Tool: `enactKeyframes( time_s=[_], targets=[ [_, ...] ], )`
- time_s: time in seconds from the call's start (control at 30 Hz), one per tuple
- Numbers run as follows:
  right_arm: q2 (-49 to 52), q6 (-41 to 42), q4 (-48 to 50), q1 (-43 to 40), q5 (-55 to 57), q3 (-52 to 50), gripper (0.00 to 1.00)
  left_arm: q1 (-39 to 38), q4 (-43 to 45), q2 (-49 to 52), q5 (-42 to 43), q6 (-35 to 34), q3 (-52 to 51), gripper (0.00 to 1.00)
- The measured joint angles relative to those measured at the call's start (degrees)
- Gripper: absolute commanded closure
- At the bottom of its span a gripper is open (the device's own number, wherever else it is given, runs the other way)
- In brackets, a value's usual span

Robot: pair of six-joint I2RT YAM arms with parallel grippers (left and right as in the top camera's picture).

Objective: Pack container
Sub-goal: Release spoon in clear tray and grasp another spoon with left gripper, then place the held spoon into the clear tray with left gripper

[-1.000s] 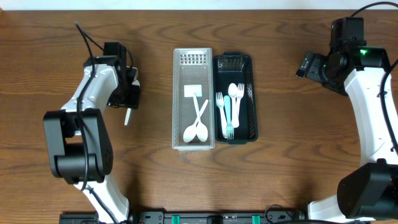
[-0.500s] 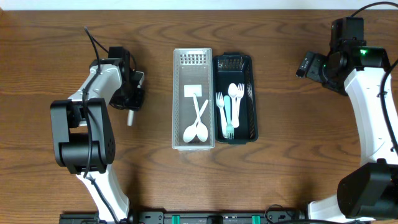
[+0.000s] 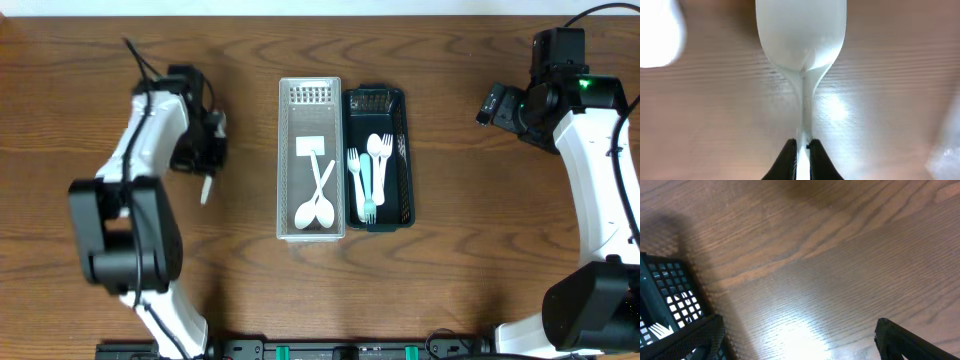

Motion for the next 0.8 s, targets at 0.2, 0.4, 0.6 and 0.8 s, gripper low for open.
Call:
enactKeyframes(
  time_s=[0.2, 0.4, 0.6, 0.8],
  targets=[
    [0.02, 0.00, 0.00, 0.00, 0.02, 0.00, 0.01, -7.39, 1.33, -15.54, 7.17, -6.99, 8.35, 0.94],
    [0.02, 0.00, 0.00, 0.02, 0.02, 0.00, 0.01, -21.84, 4.35, -20.55, 9.22, -14.40, 8.90, 0.94],
    [0.02, 0.00, -0.66, 0.00, 0.02, 0.00, 0.01, -30.34, 5.51, -13.25, 5.42, -21.64, 3.48, 0.94],
    [0.02, 0.00, -1.07, 0.00, 0.02, 0.00, 0.01, -30.45, 6.10, -7.56, 4.00, -23.98, 1.53, 0.77]
  ],
)
